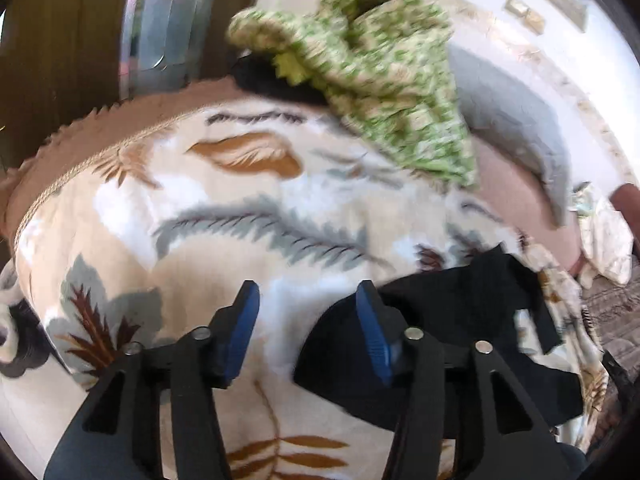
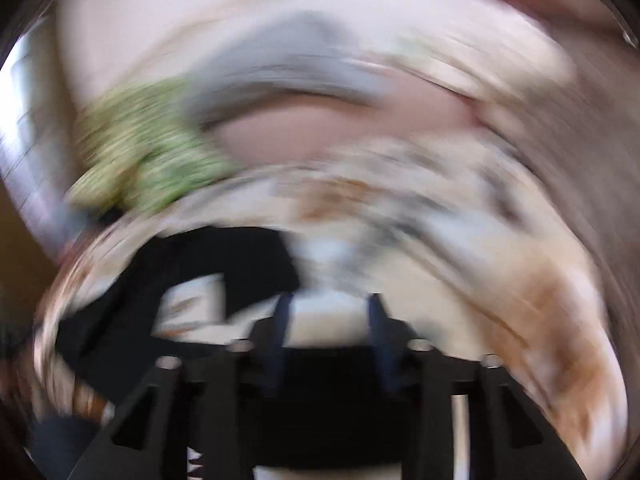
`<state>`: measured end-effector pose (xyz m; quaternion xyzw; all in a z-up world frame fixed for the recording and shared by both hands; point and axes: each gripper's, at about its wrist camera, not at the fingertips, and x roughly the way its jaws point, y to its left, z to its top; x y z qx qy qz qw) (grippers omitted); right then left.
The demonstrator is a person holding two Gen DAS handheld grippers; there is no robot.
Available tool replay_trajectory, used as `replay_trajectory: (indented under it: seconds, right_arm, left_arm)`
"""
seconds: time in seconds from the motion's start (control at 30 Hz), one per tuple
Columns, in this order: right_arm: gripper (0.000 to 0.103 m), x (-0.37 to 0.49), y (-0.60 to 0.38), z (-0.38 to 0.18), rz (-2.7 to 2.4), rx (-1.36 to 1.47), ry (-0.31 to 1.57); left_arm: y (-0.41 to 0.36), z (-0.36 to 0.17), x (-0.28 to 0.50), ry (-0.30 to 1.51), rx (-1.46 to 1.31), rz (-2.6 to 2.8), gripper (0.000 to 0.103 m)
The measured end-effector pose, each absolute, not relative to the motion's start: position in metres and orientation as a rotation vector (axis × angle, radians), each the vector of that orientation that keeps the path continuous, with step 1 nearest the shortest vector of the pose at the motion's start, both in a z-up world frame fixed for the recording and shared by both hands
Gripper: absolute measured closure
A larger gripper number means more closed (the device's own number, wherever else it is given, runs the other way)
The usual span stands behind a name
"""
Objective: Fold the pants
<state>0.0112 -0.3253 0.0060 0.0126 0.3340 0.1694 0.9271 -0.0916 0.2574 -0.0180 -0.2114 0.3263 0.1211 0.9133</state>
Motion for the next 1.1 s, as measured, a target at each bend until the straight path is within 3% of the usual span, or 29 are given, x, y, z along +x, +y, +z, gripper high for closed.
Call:
replay_trajectory:
  seconds: [0.23, 0.4, 0.47, 0.5, 0.57, 0.7, 0.73, 0.83, 0.87, 1.1]
  right_arm:
    - [0.055, 0.037, -0.183, -0.045, 0.562, -0.537, 0.729]
    - [0.055, 0.045, -0.167, -0.088, 0.477, -0.79, 0.772]
    - [0.057, 0.047, -0.175, -0.085, 0.47, -0.742, 0.754]
    - [0.075, 0.05, -0.18, -0.082, 0.455, -0.704, 0.768]
    - [0.096, 0.059, -0.185, -0.079, 0.421, -0.651, 0.791]
    - [0.099, 0.065, -0.199, -0.057, 0.392, -0.527, 0.755]
    - [0.099, 0.064, -0.207, -0.046, 0.384, -0.468, 0.74]
    - [0.099, 0.06, -0.226, -0.016, 0.392, -0.32, 0.702]
    - [0.099, 0.062, -0.231, -0.01, 0.397, -0.286, 0.692]
    - [0.1, 0.042, -0.269, 0.035, 0.43, -0.11, 0.584]
  left_arm:
    - [0.181, -0.03, -0.069, 0.868, -0.408, -0.229, 0.053]
    - [0.142, -0.037, -0.05, 0.906, -0.236, -0.26, 0.052]
    - [0.125, -0.039, -0.044, 0.917, -0.16, -0.307, 0.045]
    - [0.117, -0.04, -0.043, 0.909, -0.111, -0.309, 0.044]
    - [0.106, -0.045, -0.041, 0.891, 0.002, -0.291, 0.044]
    - [0.103, -0.055, -0.037, 0.855, 0.123, -0.223, 0.044]
    - [0.104, -0.057, -0.034, 0.844, 0.144, -0.198, 0.045]
    - [0.116, -0.054, -0.024, 0.843, 0.106, -0.156, 0.091]
    - [0.12, -0.05, -0.023, 0.836, 0.087, -0.149, 0.096]
    - [0.168, -0.002, 0.008, 0.695, 0.048, 0.006, 0.098]
